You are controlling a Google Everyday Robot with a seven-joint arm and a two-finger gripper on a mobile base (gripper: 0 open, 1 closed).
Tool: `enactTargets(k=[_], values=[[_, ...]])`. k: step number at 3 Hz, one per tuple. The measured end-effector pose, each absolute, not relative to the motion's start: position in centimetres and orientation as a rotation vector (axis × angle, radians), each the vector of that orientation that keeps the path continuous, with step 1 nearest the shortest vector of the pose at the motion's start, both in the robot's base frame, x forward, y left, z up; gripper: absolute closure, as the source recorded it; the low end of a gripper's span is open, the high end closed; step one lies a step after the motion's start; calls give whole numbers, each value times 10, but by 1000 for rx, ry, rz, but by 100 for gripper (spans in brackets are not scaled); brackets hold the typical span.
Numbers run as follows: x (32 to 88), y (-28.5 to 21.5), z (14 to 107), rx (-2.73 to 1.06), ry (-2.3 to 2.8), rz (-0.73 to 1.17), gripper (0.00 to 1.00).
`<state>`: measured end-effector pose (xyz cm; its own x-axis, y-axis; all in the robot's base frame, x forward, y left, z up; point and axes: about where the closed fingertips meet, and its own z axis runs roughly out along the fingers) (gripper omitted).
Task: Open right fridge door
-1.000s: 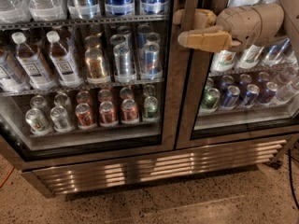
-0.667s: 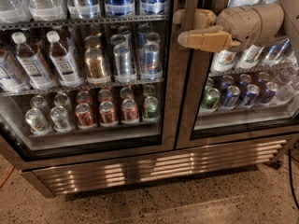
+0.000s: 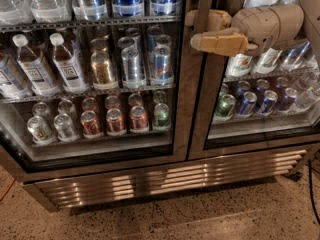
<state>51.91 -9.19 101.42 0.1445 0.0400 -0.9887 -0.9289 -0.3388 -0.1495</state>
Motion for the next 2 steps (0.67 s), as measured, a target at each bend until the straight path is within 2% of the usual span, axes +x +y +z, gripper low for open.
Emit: enactTargets(k=[2], values=[[520,-92,1014,-1513,898,1349,100]])
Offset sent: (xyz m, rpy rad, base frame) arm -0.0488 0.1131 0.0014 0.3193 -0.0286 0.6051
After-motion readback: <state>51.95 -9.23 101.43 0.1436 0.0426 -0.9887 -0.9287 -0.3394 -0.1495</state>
